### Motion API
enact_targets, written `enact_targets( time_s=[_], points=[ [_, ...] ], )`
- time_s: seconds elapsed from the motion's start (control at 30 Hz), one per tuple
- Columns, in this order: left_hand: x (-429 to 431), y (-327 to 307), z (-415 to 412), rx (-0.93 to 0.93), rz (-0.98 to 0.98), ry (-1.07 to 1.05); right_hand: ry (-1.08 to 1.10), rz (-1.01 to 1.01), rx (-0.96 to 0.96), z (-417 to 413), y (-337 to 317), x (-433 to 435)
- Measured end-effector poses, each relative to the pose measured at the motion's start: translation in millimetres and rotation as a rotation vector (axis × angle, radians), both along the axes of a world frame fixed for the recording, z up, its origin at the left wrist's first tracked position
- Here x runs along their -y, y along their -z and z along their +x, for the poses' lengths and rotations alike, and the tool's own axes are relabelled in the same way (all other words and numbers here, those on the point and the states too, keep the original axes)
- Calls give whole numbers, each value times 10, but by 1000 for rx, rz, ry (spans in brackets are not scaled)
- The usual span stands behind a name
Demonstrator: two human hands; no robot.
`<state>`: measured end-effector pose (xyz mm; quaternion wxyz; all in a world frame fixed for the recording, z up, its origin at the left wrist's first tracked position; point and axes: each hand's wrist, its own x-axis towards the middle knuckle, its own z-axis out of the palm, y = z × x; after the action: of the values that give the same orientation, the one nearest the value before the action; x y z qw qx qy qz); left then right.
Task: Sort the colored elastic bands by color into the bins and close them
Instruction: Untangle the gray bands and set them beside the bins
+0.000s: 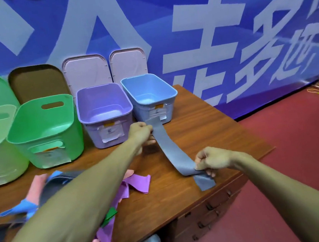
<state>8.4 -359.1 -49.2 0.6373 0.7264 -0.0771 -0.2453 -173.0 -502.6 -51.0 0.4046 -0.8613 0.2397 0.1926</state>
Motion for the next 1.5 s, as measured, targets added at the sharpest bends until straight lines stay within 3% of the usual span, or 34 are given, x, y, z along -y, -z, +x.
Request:
enact_targets(
  time_s=[0.17,0.33,0.5,0.7,0.97,1.1,1.17,1.3,1.33,1.43,1.5],
  points=[
    [89,291,95,-1,49,-71,-39,-186,33,68,138,49],
    [90,301,217,14,-18,-145,66,121,99,119,101,16],
    [60,448,311,63,64,-101,72,152,5,141,285,-76],
    [9,564,181,-7,120,10,-67,-285,72,177,375,-169],
    [-603,111,-81,426,441,329,-78,-642,11,197,299,-381],
    [-1186,-114,-278,549,464,423,-67,-734,-15,250,266,-672],
    [-1467,-154,-309,696,506,389,-48,-771,-2,273,255,-802],
    [-1979,-111,-263,756,504,285,-70,-920,172,363,302,-1029],
    [-2090,-55,-244,754,521,283,-74,-864,255,423,325,-1101],
    [-2347,102,-270,728,585,344,-22,-436,487,651,363,-1409],
    [-2420,204,-314,684,564,344,-47,-292,596,791,374,-1662]
  ],
)
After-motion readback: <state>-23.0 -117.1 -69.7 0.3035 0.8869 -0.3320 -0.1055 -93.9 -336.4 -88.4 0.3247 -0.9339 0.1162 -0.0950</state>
